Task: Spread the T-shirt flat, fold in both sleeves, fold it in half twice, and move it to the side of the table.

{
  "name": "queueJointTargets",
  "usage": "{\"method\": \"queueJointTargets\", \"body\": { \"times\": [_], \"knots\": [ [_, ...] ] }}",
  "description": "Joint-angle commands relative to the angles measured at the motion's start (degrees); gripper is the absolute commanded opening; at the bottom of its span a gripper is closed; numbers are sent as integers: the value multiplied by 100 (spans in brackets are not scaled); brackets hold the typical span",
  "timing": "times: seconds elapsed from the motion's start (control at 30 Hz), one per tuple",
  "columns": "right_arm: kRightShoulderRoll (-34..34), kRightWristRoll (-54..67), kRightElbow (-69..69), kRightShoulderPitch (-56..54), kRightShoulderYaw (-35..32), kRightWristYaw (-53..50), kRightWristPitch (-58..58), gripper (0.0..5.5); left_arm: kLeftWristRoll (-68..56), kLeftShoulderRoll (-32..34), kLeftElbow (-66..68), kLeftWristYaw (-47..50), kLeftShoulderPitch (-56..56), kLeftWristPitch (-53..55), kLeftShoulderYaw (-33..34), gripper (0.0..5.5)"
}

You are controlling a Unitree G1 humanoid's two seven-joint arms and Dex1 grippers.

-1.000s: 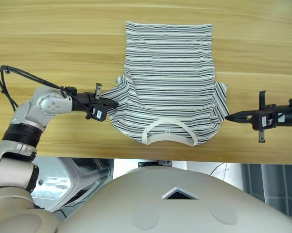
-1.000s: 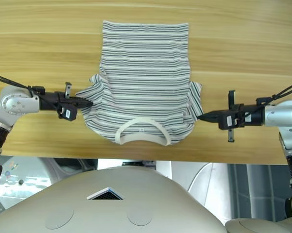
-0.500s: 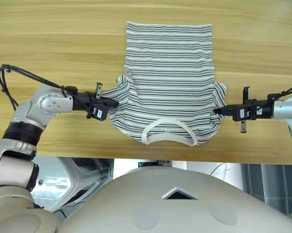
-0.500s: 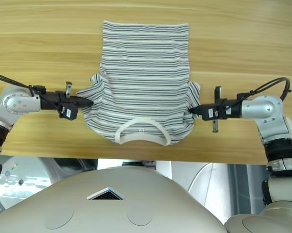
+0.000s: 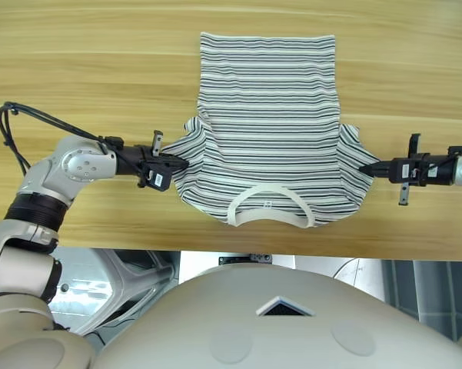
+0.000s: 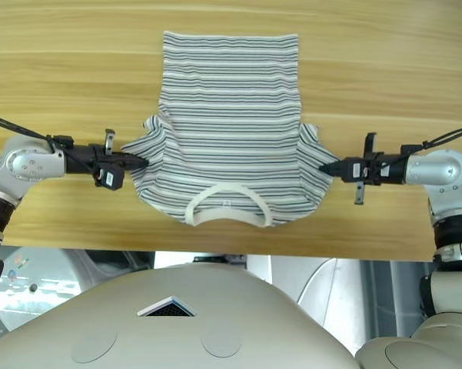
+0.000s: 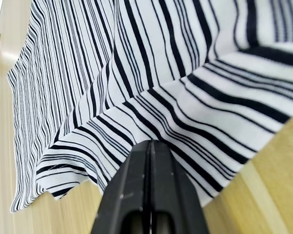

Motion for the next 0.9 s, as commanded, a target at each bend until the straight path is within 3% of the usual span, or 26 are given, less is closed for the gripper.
{"method": "queueJointTargets", "body": {
  "times": [0.03,0.2,0.4,0.53,0.7,0.9],
  "knots": [
    [-132,400,-586,288,-99,283,84,0,162,80,0,-216,232,187,-166,1],
    [-151,810,-1133,486,-361,325,341,0,-422,142,-245,-602,341,543,-161,1],
    [-64,1245,-1613,648,-619,429,693,0,-1582,447,-889,-1294,588,1020,123,100],
    [20,1392,-1732,726,-725,428,812,0,-2396,753,-1328,-1439,698,1132,719,172],
    [93,1491,-1811,826,-833,440,872,0,-1686,969,-878,-892,536,905,1358,259],
    [144,1539,-1826,838,-905,467,915,0,-335,1071,-651,-203,1014,590,1334,263]
  ]
}}
